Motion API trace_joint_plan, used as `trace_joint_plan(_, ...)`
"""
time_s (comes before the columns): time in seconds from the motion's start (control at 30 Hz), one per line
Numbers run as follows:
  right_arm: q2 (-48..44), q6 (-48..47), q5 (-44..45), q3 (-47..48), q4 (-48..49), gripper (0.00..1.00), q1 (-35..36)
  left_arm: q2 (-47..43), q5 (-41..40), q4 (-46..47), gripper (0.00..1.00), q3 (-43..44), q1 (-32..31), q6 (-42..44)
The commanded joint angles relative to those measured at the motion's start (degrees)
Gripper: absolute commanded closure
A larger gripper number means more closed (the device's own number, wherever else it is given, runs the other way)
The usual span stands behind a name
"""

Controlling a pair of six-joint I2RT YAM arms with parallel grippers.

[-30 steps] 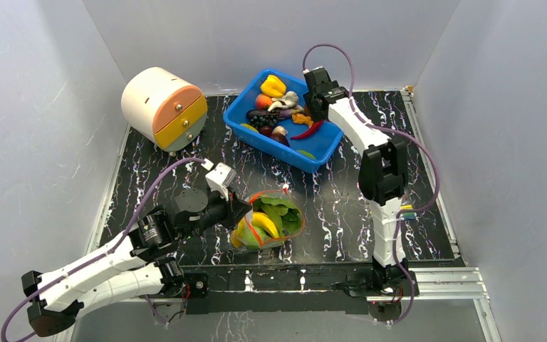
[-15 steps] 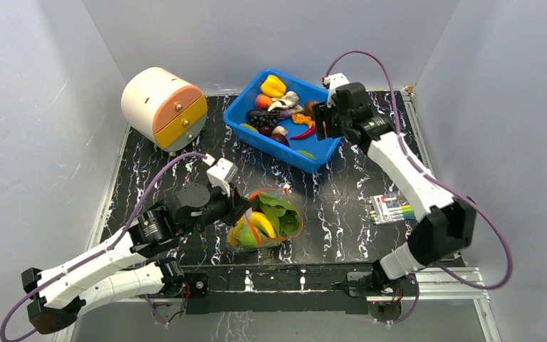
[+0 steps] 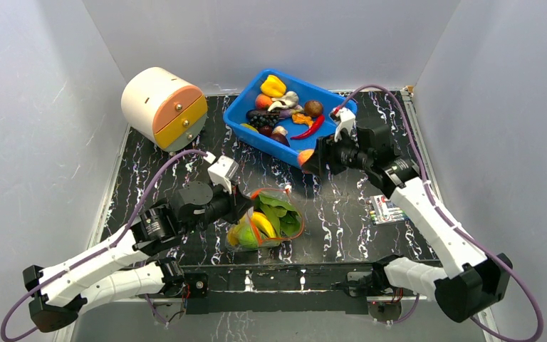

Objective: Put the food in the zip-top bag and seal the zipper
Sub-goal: Pick up the fake fruit from the bin, then place the fake vegetable in the zipper food storage bag.

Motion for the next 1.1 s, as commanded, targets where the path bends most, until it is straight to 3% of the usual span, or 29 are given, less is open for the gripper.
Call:
trace_joint_plan(0.0,-4.7,4.0,-7.3,-1.5,4.3,0.52,2.1,0.4,-2.2,1.9,1.0,2.2,0.2,-1.1)
trace_joint_plan(0.2,-5.9,5.4,-6.3,-0.3,3.3,0.52,8.5,1.3,-3.2,2.6,1.0,3.2,0.1,-1.5)
trace_joint_plan(0.43,-5.8,7.5,3.6,-0.6,2.4,0.5,21.3,1.5,-3.7,3.2,1.0,3.2,0.1,-2.4)
trace_joint_plan(1.07,0.4,7.6,14.2,-4.3,-6.1,0.47,28.1,1.0,-2.7,3.9,1.0,1.7,0.2,-4.5)
